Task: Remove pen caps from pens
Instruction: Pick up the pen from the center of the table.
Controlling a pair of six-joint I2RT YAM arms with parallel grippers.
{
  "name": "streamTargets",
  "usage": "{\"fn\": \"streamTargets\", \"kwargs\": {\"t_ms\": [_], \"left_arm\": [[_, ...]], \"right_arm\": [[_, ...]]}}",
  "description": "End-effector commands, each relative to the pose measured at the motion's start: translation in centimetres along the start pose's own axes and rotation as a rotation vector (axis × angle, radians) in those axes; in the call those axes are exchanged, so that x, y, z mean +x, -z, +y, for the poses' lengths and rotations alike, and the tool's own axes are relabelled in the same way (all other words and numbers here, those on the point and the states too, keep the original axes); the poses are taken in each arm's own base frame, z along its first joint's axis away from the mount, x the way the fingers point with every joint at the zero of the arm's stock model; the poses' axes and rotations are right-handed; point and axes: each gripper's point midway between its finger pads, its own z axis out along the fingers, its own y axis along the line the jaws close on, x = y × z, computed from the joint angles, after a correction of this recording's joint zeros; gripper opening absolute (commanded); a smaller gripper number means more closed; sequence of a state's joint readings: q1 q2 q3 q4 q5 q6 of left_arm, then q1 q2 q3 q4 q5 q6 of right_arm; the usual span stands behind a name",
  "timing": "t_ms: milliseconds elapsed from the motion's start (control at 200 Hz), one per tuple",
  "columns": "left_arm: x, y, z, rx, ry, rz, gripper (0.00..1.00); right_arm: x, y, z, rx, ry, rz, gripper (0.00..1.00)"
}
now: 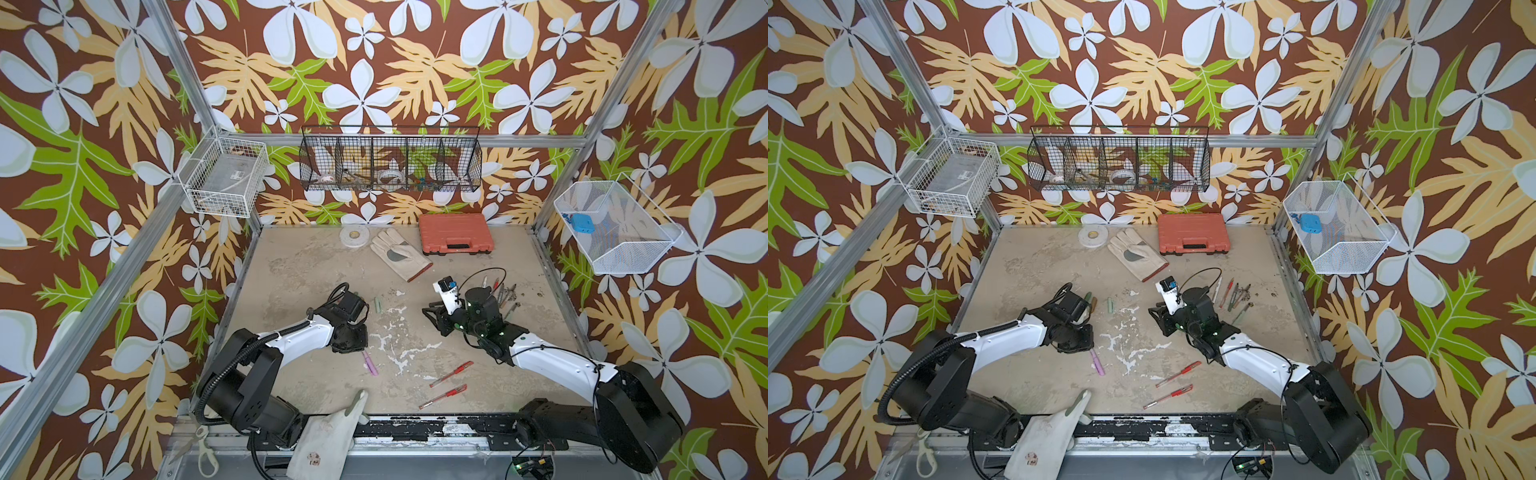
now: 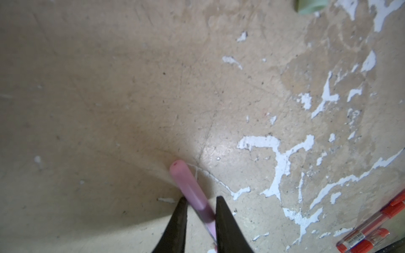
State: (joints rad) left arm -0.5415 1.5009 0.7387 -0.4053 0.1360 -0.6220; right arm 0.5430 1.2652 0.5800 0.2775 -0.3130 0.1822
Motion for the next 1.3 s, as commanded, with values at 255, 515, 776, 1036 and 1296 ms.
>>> {"fn": "streamTargets", "kwargs": {"t_ms": [255, 515, 776, 1036, 1296], "left_arm": [[0.3, -0.7, 1.2, -0.071, -0.040, 0.036, 0.19], [0.2, -1.1, 1.7, -0.108, -0.068, 0.055, 0.24], [0.6, -1.5, 2.3, -0.150, -0.106, 0.095, 0.21], [0.5, -1.7, 2.0, -0.138, -0.119, 0.101, 0.12], [-1.1, -0.2, -1.7, 0.023, -0.119, 0.042, 0.10]], "right_arm": [[-0.7, 0.2, 0.0, 0.007, 0.012, -0.024, 0.33], [-0.6, 0.2, -0.1, 0.014, 0.013, -0.023, 0.33], [-0.9, 0.5, -0.3, 0.024, 0.015, -0.037, 0.33], [-1.0, 0.6, -0.3, 0.028, 0.016, -0.041, 0.33], [-1.1, 0.7, -0.1, 0.021, 0.016, -0.048, 0.33]]}}
